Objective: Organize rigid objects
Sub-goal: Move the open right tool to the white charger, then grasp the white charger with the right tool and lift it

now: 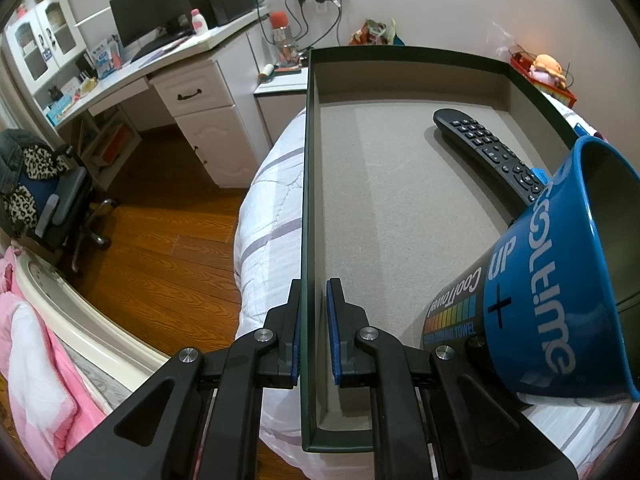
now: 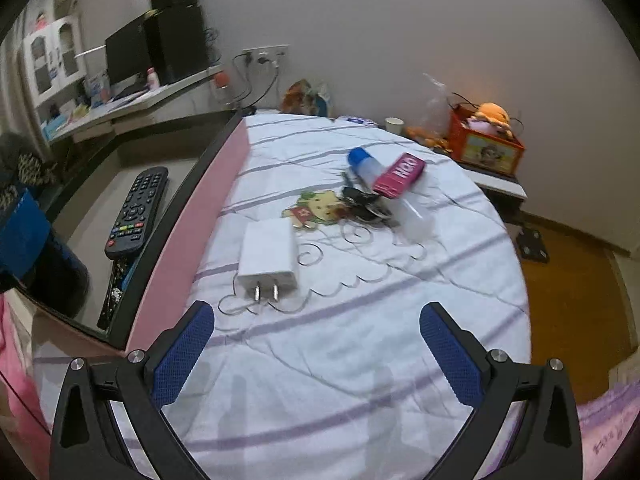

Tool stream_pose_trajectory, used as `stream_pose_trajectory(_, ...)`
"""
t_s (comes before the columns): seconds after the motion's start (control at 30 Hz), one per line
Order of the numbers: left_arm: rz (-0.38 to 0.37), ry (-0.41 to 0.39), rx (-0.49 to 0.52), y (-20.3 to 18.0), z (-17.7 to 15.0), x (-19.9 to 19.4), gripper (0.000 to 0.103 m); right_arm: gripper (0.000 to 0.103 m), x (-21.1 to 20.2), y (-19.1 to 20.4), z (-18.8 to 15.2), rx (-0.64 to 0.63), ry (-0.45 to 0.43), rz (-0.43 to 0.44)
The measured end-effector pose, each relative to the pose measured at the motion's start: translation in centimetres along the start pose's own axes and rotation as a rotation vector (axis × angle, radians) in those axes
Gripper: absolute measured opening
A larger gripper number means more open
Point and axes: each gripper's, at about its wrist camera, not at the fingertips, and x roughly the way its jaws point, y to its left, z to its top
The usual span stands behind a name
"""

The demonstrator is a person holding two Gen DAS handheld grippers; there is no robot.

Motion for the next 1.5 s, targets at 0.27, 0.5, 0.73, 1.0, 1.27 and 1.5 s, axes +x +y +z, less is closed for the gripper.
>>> stream_pose_trajectory(0.27, -0.006, 0.001, 0.0, 0.2, 0.0, -0.1, 0.009, 0.103, 2.3, 0.5, 0.7, -0.038, 0.033, 0.02)
stream_pose_trajectory(0.5, -0.007, 0.0, 0.0, 0.2, 0.0, -0.1, 0.009, 0.103, 4.0, -0.1, 1.4, -0.047, 0.045, 0.091)
stream_pose_trajectory(0.73, -0.007, 0.0, -0.001, 0.2, 0.0, -0.1, 0.009, 0.082, 5.0, -0.2, 1.8, -0.042, 0.064, 0.096)
stream_pose_trajectory(1.0, -0.006, 0.001, -0.001, 0.1, 0.0, -0.1, 0.009, 0.064, 5.2, 0.5, 2.0, -0.094, 0.086, 0.073)
stream_pose_trajectory(1.27, -0.006, 0.0, 0.0, 0.1, 0.0, -0.1, 0.009, 0.041, 4.6, 1.1, 1.9, -0.116, 0.085, 0.058)
stream_pose_trajectory(1.5, -0.006, 0.001, -0.001, 0.1, 0.0, -0.1, 0.009, 0.041, 2.7, -0.1, 0.6, -0.018, 0.073, 0.055)
